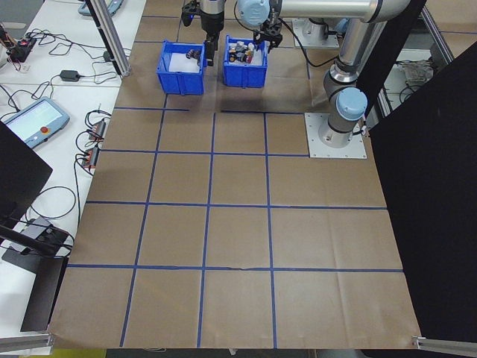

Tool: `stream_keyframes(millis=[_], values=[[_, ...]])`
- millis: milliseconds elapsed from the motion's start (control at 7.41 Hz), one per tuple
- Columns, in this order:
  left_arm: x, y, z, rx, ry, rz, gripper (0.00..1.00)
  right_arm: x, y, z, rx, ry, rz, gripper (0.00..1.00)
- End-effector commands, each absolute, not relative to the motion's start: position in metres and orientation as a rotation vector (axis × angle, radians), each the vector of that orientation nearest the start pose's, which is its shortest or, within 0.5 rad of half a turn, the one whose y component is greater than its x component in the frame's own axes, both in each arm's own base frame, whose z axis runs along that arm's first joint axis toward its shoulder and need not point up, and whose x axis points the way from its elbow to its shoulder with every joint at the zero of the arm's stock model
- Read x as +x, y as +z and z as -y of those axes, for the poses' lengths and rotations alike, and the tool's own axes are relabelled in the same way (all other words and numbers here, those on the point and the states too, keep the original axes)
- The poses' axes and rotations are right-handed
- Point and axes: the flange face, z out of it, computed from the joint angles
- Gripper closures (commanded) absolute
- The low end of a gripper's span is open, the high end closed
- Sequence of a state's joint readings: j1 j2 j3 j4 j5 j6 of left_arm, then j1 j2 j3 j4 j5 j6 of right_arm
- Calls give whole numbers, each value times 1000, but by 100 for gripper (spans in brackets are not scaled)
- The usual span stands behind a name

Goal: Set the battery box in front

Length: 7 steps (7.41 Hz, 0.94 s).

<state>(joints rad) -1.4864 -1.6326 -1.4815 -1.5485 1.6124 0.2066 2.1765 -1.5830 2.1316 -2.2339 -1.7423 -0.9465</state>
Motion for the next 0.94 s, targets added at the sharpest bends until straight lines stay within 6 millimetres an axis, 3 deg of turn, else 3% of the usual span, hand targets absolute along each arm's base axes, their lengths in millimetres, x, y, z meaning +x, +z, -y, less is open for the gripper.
stream_keyframes(millis=[0, 135, 270, 540, 810], values=[[-85, 501, 535, 183, -71, -3088, 0, 331, 330, 292, -2296, -191, -2425, 0], [-84, 502, 535, 183, -73, -3087, 0, 321, 350, 295, -2264, -225, -2455, 0], [-84, 507, 532, 185, -88, -3082, 0, 302, 372, 318, -2147, -288, -2556, 0], [-84, 508, 528, 186, -74, -3074, 0, 261, 404, 366, -1762, -226, -2682, 0], [-84, 508, 528, 182, -75, -3076, 0, 203, 438, 402, -1316, -90, -2841, 0]])
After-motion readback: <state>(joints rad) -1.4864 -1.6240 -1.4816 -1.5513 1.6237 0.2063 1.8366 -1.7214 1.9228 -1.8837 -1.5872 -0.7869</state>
